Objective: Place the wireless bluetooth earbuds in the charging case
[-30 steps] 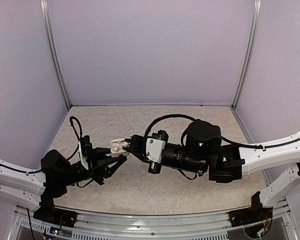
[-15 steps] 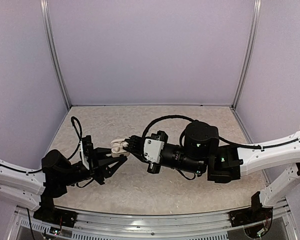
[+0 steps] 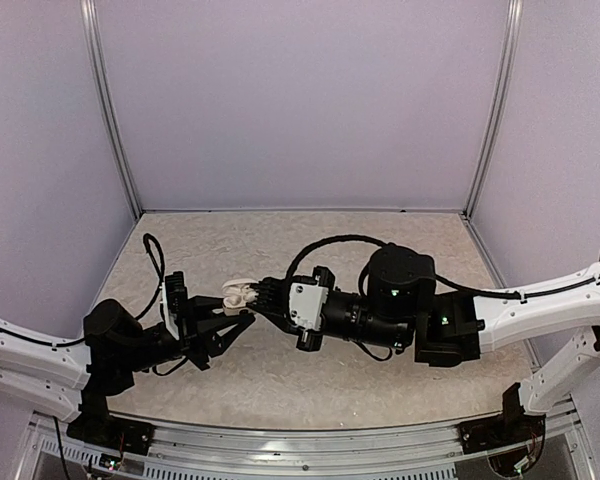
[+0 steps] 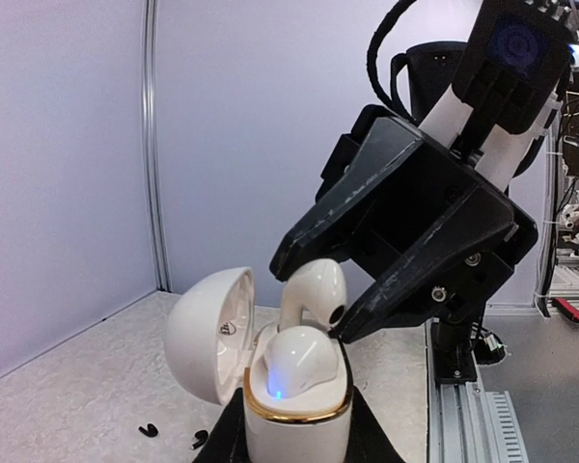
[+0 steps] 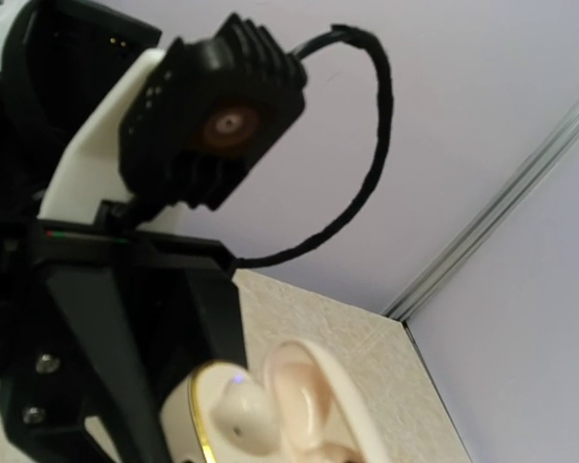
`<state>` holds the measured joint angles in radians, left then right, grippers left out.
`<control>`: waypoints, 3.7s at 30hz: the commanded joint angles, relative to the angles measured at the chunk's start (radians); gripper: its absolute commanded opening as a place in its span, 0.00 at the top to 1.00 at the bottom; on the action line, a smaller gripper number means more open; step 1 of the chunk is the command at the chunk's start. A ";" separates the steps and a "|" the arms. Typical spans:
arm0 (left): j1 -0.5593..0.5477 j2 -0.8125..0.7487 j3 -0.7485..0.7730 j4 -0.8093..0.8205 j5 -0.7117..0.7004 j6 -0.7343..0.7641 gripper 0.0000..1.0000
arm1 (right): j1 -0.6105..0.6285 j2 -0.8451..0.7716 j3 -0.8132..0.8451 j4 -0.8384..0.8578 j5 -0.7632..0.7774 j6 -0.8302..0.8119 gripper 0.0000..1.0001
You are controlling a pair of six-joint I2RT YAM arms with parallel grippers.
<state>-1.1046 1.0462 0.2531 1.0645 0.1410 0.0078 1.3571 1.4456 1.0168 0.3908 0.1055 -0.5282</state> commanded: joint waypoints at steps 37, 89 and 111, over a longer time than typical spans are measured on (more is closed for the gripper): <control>0.005 0.004 0.031 0.054 0.013 0.023 0.91 | -0.007 -0.091 -0.067 -0.056 -0.040 0.049 0.41; 0.005 0.049 0.049 0.036 0.036 0.034 0.90 | -0.023 -0.075 0.063 -0.181 -0.044 0.192 0.39; 0.005 0.055 0.054 0.040 0.050 0.029 0.90 | -0.040 -0.068 0.076 -0.192 0.012 0.214 0.38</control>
<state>-1.1046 1.0943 0.2707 1.0836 0.1772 0.0303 1.3277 1.3636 1.0634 0.2058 0.0921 -0.3344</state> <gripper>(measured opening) 0.234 0.617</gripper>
